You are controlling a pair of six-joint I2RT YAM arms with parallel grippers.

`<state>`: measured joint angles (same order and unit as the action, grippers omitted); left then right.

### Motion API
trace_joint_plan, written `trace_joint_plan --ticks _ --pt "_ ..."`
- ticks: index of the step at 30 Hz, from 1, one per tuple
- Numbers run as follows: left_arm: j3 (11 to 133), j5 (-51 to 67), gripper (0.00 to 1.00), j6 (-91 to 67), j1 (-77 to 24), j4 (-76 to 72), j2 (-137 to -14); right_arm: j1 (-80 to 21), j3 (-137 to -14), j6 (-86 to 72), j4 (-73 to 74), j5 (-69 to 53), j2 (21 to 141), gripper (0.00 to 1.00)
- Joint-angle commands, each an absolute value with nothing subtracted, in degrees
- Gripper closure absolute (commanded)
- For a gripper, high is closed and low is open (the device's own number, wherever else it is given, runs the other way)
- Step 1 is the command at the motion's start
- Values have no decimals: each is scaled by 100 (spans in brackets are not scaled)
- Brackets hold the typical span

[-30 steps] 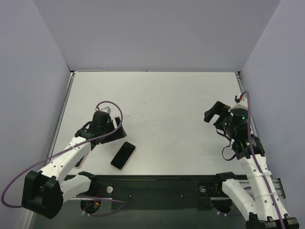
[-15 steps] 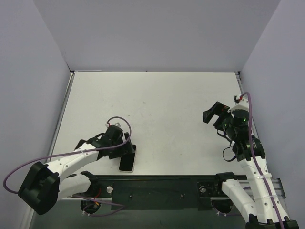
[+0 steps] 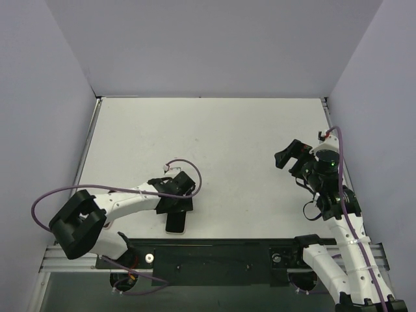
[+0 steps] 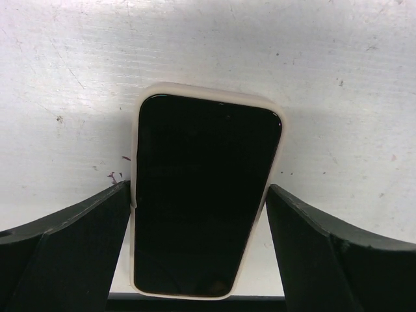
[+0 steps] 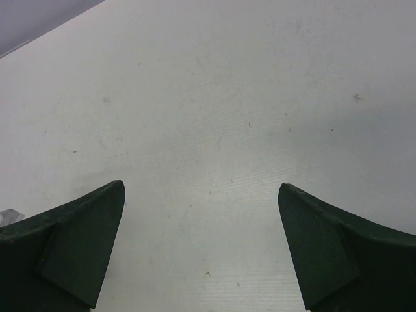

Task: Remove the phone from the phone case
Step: Pick up the phone at the center of the board.

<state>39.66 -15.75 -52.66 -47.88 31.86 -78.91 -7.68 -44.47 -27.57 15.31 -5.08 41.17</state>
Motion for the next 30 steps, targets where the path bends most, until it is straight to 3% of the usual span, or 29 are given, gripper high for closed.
trace_joint_plan --ticks 1,6,9,10,12,18,22,26,30 --pt "4210 -2021 9 -5405 -4966 3252 -8542 -835 -4403 -2892 1345 -633 4043 2" --pt "4324 -2092 19 -5388 -5159 3252 -9034 -844 -4403 -3014 1406 -712 4201 4" --pt "4141 -1881 46 -5291 -5159 2902 -9018 -870 -4430 -3059 1520 -729 4420 5" --pt "4114 -1750 59 -5239 -5159 2831 -8957 -888 -4430 -3067 1538 -747 4464 7" --pt "4078 -1705 74 -5177 -5150 2725 -8834 -949 -4386 -3059 1573 -782 4605 7" --pt "4271 -1671 99 -4931 -5080 2725 -8070 -1930 -3860 -3356 1170 -607 4965 10" --pt "4289 -1355 100 -5027 -4922 2480 -7438 -3274 -3490 -3594 766 -18 5273 17" --pt "3869 -801 100 -5641 -4536 1901 -6665 -4496 -3050 -3902 -137 799 5344 17" --pt "3736 -616 100 -6274 -4167 1697 -6013 -5314 -2778 -3666 -1209 809 5379 18"
